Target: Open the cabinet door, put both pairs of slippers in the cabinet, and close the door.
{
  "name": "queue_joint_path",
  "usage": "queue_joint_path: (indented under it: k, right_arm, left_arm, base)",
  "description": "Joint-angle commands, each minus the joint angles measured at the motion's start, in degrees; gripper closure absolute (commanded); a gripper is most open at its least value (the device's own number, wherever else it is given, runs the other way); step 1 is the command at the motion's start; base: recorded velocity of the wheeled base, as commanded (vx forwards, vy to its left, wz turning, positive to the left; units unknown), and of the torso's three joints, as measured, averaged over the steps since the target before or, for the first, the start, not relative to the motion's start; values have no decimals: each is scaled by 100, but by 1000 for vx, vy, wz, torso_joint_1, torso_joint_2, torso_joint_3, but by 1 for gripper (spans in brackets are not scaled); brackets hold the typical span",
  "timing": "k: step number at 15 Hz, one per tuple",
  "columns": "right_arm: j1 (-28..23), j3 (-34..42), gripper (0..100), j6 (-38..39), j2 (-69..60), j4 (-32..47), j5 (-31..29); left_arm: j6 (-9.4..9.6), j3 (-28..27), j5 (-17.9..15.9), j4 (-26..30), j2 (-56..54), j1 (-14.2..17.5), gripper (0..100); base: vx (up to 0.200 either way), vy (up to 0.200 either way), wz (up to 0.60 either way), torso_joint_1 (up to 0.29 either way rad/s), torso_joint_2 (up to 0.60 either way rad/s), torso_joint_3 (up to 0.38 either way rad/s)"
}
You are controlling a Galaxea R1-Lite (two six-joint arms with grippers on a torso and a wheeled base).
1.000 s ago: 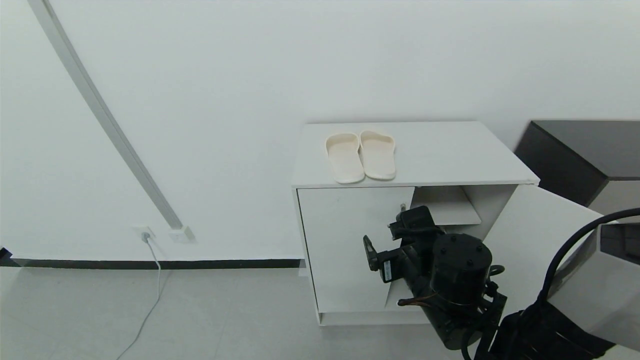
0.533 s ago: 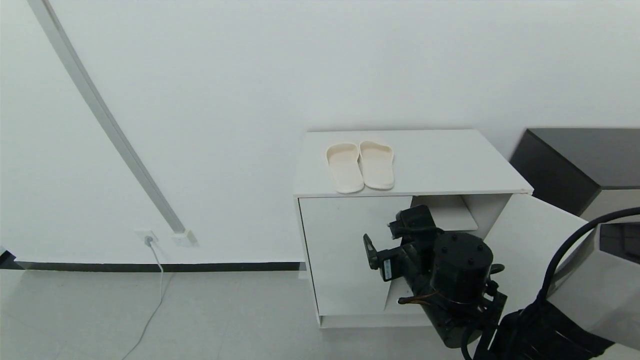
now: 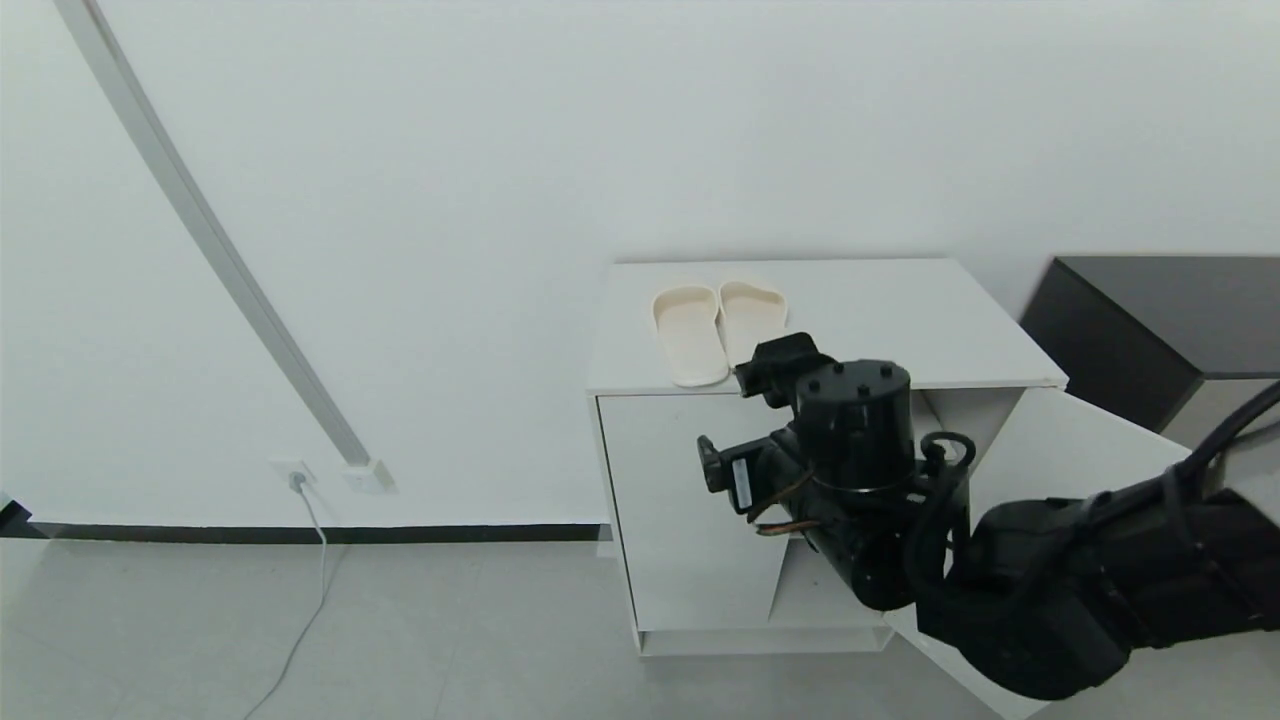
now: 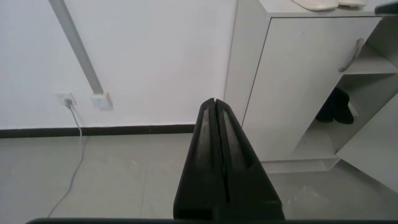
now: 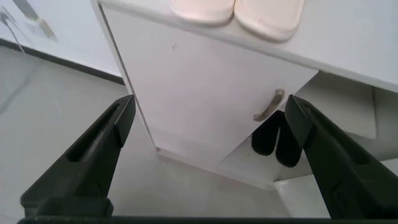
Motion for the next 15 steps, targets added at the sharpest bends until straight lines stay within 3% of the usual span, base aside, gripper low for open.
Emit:
queue_joint_path:
  k: [1, 10, 15]
  right_arm:
    - [54, -850, 0, 494, -309, 852, -95]
    - [19, -912, 0, 722, 192, 632, -455]
    - [-8, -886, 0, 731, 280, 606, -455]
  left_arm:
    - [0, 2, 4, 0, -1, 0, 100]
    - [0, 2, -5, 9, -1, 0, 100]
    - [0, -6, -5, 9, -1, 0, 100]
  base:
    - [0, 0, 0, 0, 0, 0]
    - [0, 0, 0, 0, 0, 0]
    - [200, 0, 0, -2, -2, 3]
